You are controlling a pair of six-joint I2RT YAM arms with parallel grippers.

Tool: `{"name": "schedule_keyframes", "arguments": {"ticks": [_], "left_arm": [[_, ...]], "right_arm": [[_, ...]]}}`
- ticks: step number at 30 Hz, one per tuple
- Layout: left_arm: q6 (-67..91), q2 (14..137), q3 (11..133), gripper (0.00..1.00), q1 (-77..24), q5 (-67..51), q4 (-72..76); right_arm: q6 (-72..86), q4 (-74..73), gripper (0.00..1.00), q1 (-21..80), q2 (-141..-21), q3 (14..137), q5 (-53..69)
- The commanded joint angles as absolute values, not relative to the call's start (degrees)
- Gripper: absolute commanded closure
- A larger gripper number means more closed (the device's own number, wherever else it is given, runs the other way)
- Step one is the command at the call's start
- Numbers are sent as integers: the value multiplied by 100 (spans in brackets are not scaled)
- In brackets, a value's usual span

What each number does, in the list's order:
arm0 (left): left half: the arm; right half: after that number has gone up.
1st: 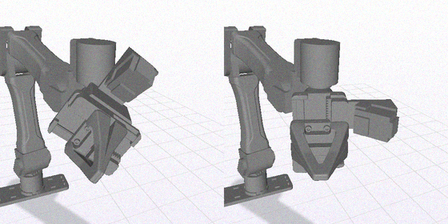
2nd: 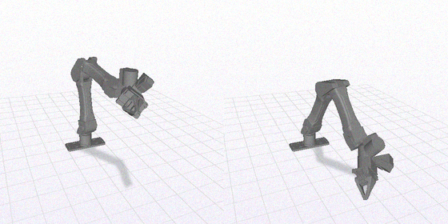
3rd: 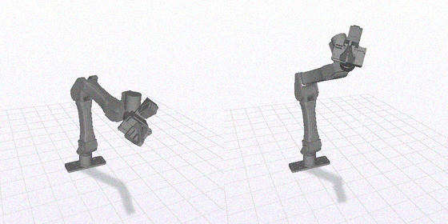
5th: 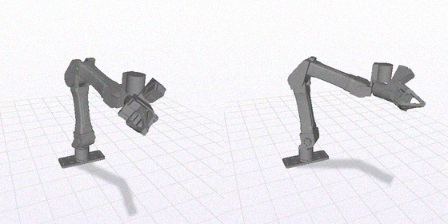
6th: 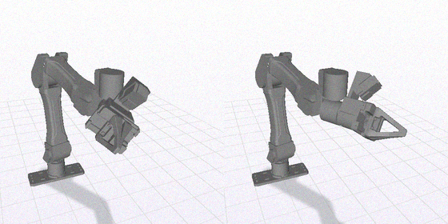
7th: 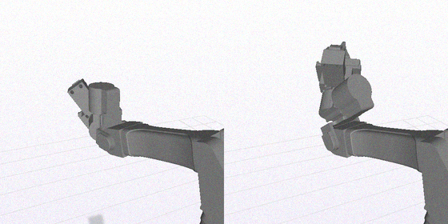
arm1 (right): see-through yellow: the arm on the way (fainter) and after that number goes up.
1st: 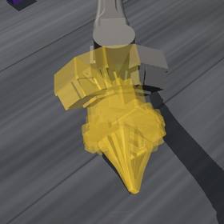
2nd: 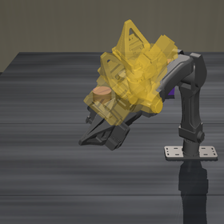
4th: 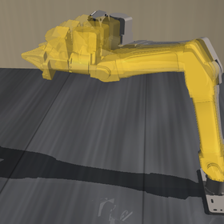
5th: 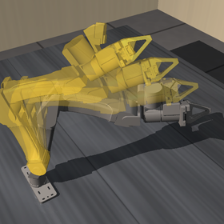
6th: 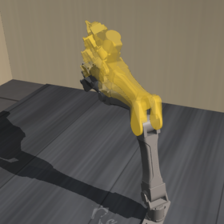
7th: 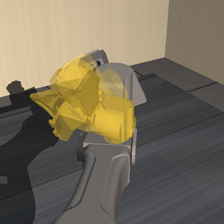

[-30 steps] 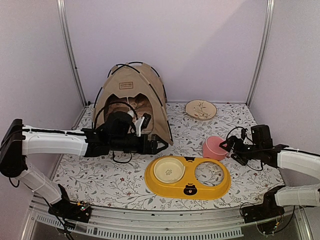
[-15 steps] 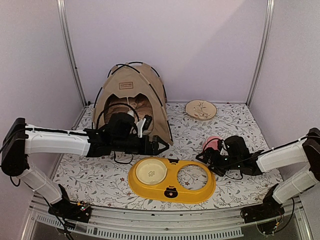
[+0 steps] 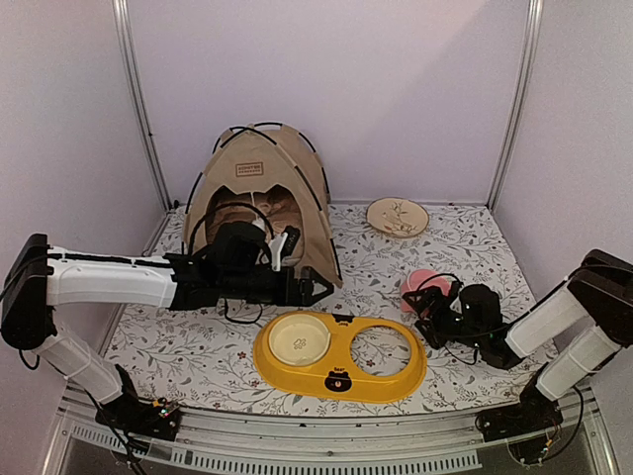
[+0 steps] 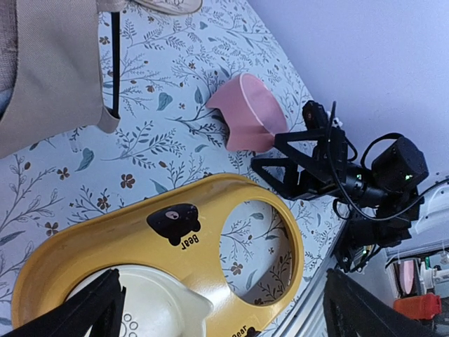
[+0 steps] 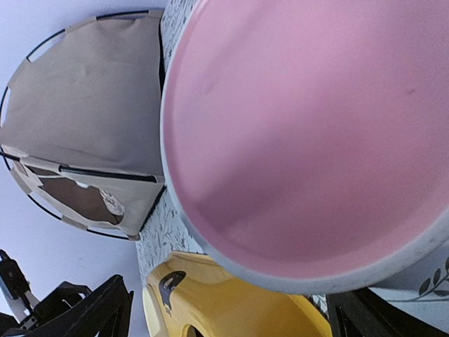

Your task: Set up the pet tent

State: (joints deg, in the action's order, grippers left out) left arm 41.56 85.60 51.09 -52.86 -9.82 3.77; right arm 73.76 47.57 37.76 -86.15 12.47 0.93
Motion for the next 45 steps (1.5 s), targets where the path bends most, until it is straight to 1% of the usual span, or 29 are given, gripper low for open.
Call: {"name": "schedule_keyframes", "arguments": {"ticks": [1, 5, 7, 12, 14, 21, 22, 24, 27, 28, 30, 33, 35, 37, 40, 41, 45], "left_arm": [[4122, 8497, 5273, 0, -5361, -978, 356], [4113, 8471, 5298, 1, -5358, -968, 300], [4113, 8461, 5307, 1, -5357, -963, 274], [4090, 8399, 5367, 1, -5362, -919, 165], [4072, 8358, 5370, 0, -5362, -880, 114], [4064, 8263, 5346, 1, -5367, -848, 35], [4061, 8266, 5353, 1, -5366, -851, 37], [4064, 8252, 5359, 0, -5370, -868, 35], [4063, 8216, 5369, 1, -5370, -849, 19], [4061, 8198, 5355, 1, -5370, -852, 10], [4061, 8167, 5338, 0, -5370, -831, 1], [4061, 8145, 5318, 1, -5370, -826, -9], [4066, 8135, 5309, 0, -5370, -832, -8], [4070, 8130, 5309, 1, -5370, -831, 0], [4074, 8150, 5317, 1, -5377, -831, 23], [4070, 8151, 5324, 1, -5379, -834, 27], [4065, 8170, 5329, 1, -5379, -835, 43]], "right_arm": [[8062, 6226, 1, 3574, -9181, 915, -421], [8515, 7250, 1, 3384, -9877, 809, -540], [8814, 7989, 1, 3280, -10549, 767, -482], [9553, 10364, 1, 3144, -12270, 738, -474], [9890, 10498, 1, 3080, -12611, 753, -502], [9690, 10493, 0, 2765, -12583, 809, -641], [9707, 10493, 2, 2702, -12633, 874, -584], [9659, 10491, 12, 2612, -12697, 1018, -471], [9577, 10489, 34, 2541, -12716, 1130, -425], [9551, 10481, 43, 2507, -12710, 1148, -399], [9492, 10484, 56, 2429, -12677, 1166, -322], [9344, 10485, 73, 2285, -12634, 1178, -150], [9253, 10481, 79, 2200, -12558, 1173, -28], [9130, 10374, 92, 2121, -12448, 1156, 66], [8888, 10097, 99, 2058, -12156, 1119, 160], [8823, 9984, 100, 2057, -12035, 1098, 191], [8396, 9428, 100, 2049, -11381, 1024, 301]]}}
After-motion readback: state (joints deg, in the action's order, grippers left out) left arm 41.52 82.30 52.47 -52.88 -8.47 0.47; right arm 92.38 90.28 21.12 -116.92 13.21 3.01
